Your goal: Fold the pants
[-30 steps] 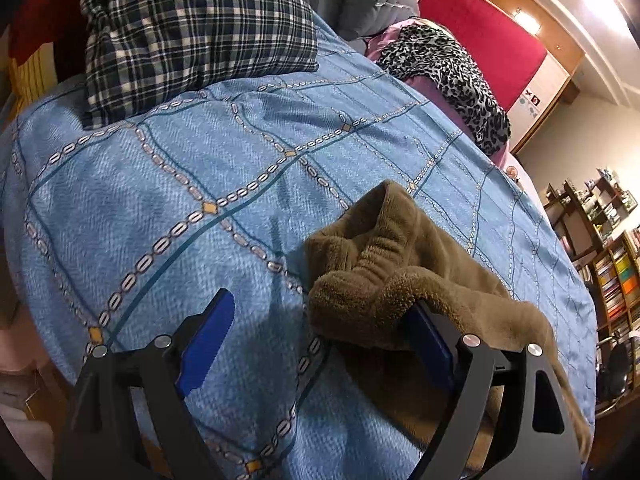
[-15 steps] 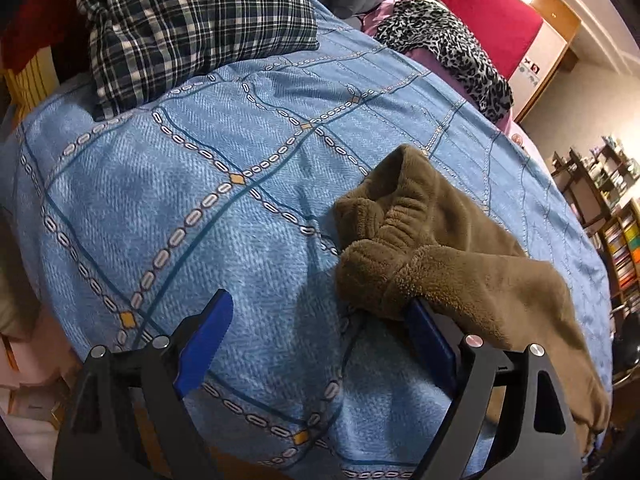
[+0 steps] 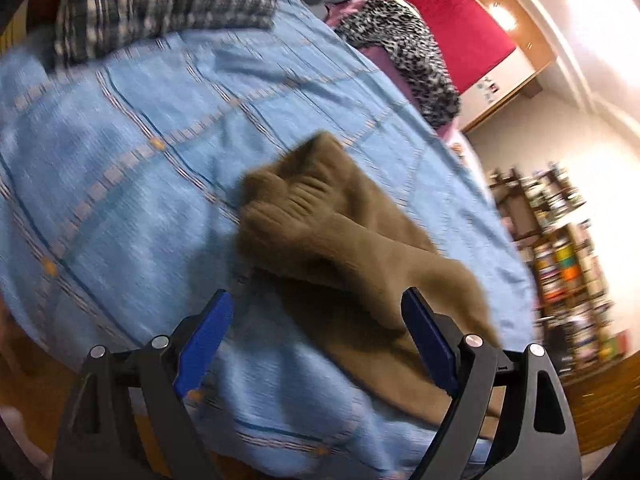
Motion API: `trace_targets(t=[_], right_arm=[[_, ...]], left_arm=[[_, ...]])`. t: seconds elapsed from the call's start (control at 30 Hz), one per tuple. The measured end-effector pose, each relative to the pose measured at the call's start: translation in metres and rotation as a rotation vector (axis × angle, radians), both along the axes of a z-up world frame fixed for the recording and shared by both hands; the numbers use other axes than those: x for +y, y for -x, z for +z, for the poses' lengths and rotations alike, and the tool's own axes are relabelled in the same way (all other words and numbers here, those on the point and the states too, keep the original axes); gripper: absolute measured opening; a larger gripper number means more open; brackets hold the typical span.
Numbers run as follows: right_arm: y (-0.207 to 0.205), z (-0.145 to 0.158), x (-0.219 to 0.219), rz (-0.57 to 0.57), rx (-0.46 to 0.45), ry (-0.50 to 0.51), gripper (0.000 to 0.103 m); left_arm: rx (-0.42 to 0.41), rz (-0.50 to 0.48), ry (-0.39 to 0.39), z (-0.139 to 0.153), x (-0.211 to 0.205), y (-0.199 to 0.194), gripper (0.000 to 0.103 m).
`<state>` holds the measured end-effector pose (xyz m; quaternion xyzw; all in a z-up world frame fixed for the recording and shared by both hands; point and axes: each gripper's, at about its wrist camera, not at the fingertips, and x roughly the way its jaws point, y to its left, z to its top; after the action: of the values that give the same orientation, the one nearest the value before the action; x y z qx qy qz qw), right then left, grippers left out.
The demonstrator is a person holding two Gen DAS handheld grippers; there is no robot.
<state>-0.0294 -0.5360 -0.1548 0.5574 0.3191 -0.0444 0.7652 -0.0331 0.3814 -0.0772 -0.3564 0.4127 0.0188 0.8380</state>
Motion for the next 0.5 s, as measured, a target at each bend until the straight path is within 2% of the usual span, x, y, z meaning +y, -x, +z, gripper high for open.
trace_targets(t=[0.07, 0.13, 0.23, 0.43, 0.5], right_arm=[[-0.004, 0.001, 0.004, 0.001, 0.006, -0.001, 0.055], [-0.001, 0.002, 0.009, 0.007, 0.015, 0.004, 0.055], [-0.002, 0.007, 0.019, 0.014, 0.02, 0.012, 0.055], [-0.014, 0.013, 0.031, 0.041, 0.008, 0.023, 0.055], [-0.024, 0.015, 0.035, 0.049, 0.019, 0.049, 0.055]], left_arm=[[0.011, 0.027, 0.097, -0.008, -0.003, -0.004, 0.091], [0.013, 0.068, 0.175, -0.016, -0.004, -0.008, 0.092], [0.005, 0.117, 0.25, -0.019, -0.002, -0.016, 0.092], [-0.024, 0.179, 0.299, -0.013, 0.001, -0.036, 0.092], [-0.018, 0.181, 0.3, -0.012, 0.0, -0.045, 0.088]])
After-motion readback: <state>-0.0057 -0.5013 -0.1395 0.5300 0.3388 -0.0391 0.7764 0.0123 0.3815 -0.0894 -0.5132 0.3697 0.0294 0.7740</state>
